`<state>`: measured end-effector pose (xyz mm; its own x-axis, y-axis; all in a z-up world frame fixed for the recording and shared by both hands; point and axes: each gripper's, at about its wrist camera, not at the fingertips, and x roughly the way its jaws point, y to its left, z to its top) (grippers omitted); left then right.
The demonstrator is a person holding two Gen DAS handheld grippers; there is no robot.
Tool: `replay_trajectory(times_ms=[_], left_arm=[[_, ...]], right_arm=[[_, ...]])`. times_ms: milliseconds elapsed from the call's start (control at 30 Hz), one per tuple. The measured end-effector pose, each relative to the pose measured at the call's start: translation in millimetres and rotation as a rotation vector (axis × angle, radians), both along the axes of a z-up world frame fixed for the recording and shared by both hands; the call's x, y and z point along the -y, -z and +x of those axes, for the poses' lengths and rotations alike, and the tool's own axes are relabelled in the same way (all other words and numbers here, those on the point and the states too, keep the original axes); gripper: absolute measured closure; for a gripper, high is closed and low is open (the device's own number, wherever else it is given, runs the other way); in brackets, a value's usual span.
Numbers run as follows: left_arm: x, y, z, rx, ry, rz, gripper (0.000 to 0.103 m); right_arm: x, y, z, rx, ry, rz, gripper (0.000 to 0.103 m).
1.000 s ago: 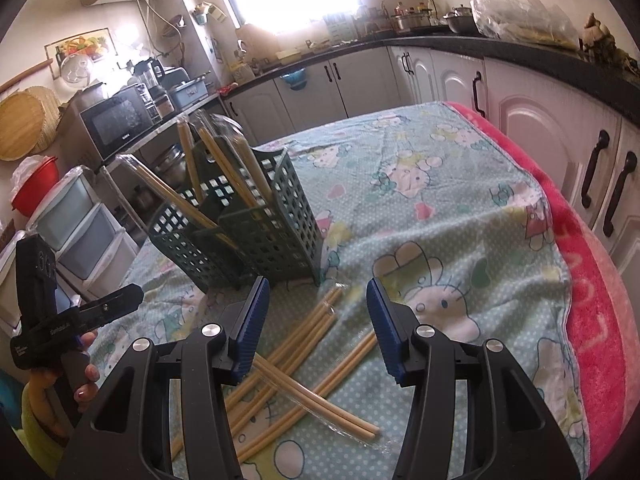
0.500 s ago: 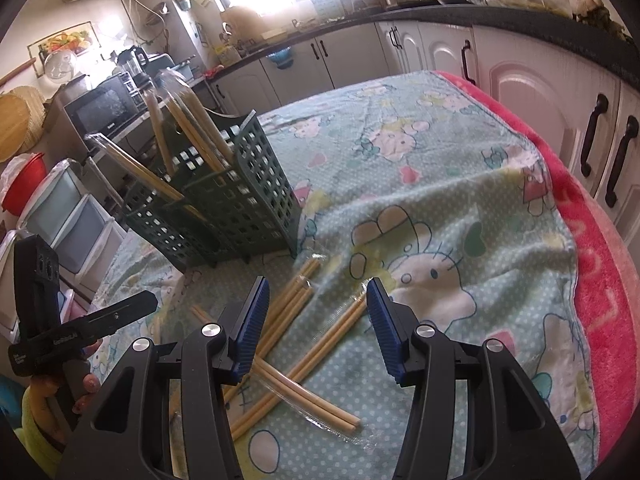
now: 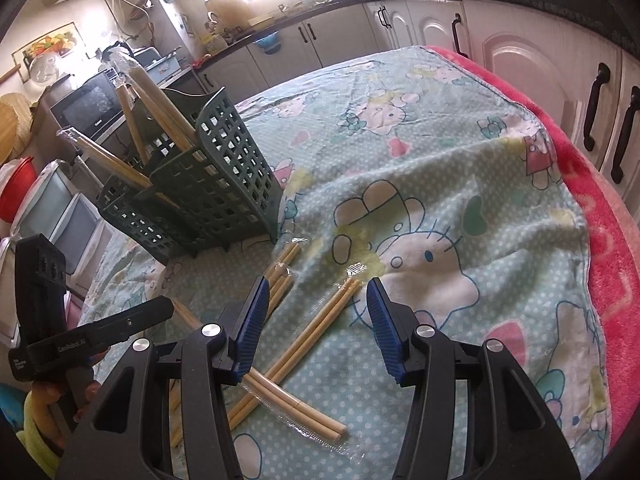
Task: Organize utensils
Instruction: 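Lower the open right gripper to the chopstick pile beside the caddy, then close the right gripper on one chopstick and lift it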
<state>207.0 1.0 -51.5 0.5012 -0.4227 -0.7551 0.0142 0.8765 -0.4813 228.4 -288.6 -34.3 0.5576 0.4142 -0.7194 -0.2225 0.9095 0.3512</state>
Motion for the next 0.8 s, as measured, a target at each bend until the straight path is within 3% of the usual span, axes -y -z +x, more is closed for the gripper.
replay_trajectory(times_ms=[300, 567, 700, 800], left_arm=[[2.9, 4.3, 8.4, -0.004, -0.008, 0.006, 0.055], [4.7, 8.0, 15.7, -0.004, -0.024, 0.071, 0.081], [4.3, 8.1, 16.1, -0.001, -0.024, 0.093, 0.086], [4.2, 7.6, 15.4, 0.003, -0.023, 0.099, 0.090]], right_arm=[[-1.4, 11.4, 9.7, -0.037, 0.009, -0.013, 0.054], [-5.8, 25.3, 21.3, -0.082, 0.022, -0.022, 0.054], [-8.5, 29.2, 24.9, -0.086, 0.027, -0.030, 0.055], [-11.0, 31.1, 28.2, -0.081, 0.043, -0.050, 0.062]])
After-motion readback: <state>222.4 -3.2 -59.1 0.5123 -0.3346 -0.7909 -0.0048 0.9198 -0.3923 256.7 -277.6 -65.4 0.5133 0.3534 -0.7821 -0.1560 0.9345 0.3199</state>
